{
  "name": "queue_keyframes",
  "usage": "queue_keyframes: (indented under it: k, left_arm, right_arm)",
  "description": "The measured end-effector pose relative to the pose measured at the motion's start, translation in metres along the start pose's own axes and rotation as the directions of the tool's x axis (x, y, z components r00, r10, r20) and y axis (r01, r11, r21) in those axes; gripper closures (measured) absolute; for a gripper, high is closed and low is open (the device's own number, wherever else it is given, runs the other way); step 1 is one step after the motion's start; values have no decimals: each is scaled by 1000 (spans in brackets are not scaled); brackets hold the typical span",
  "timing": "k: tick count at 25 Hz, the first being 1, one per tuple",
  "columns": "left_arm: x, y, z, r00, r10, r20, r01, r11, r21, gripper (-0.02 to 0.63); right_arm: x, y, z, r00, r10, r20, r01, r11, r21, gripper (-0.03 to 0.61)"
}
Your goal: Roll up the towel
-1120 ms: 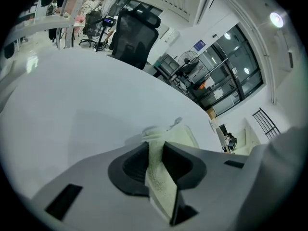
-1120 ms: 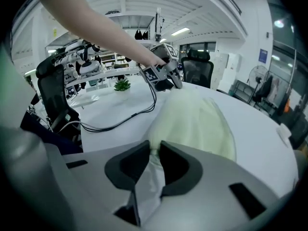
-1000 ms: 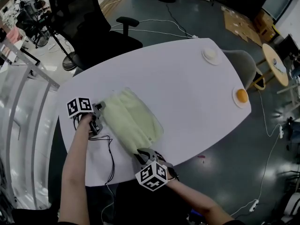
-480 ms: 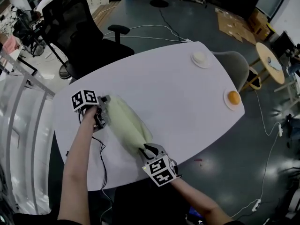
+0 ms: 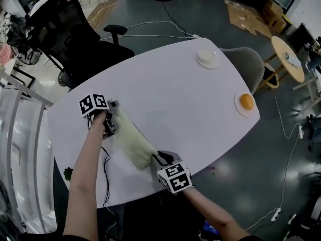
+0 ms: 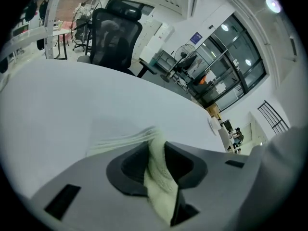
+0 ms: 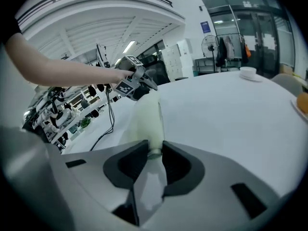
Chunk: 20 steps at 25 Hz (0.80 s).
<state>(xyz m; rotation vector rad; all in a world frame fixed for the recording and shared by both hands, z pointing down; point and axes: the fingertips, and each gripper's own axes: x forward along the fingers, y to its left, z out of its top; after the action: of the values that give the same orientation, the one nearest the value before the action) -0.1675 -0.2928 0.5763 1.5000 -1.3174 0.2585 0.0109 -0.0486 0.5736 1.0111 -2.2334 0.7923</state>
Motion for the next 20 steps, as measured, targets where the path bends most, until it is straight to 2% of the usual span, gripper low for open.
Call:
queue_keyframes:
  k: [7,11,13,14,16,17,18,20]
  left_arm:
    - [21,-6,-3,998,66,11,-66,997,37,506]
    - [25,-7,-4,995,90,52,-94,993,73,505]
    - [24,-13,-5,995,67,79,-74,993,95,475]
    - [23,-19,-5,995,40,90,-49,994,101,433]
    - [20,-36,-6,994,-27,103,15,993,114,298]
    - [19,-43,-6,993,-51,110,36,991,127,268]
    - [17,-48,-6,991,-61,121,44,989,144,264]
    - [12,-51,-4,987,-63,150,36,983,178,261]
  right_arm:
    - [13,-29,-13,999,-10,-52,12,999,33,474]
    - [20,-34,-17,997,26,-69,-24,999,26,474]
    - [21,-36,-17,997,51,-64,-48,998,36,470]
    - [19,-37,-17,996,60,-60,-58,997,45,459]
    - [13,-39,-15,996,74,-46,-71,996,60,410]
    - [11,-41,-14,996,82,-38,-79,995,63,376]
    - [9,-42,-14,995,93,-32,-91,994,65,342]
    - [5,-42,-13,991,130,-24,-128,989,72,234]
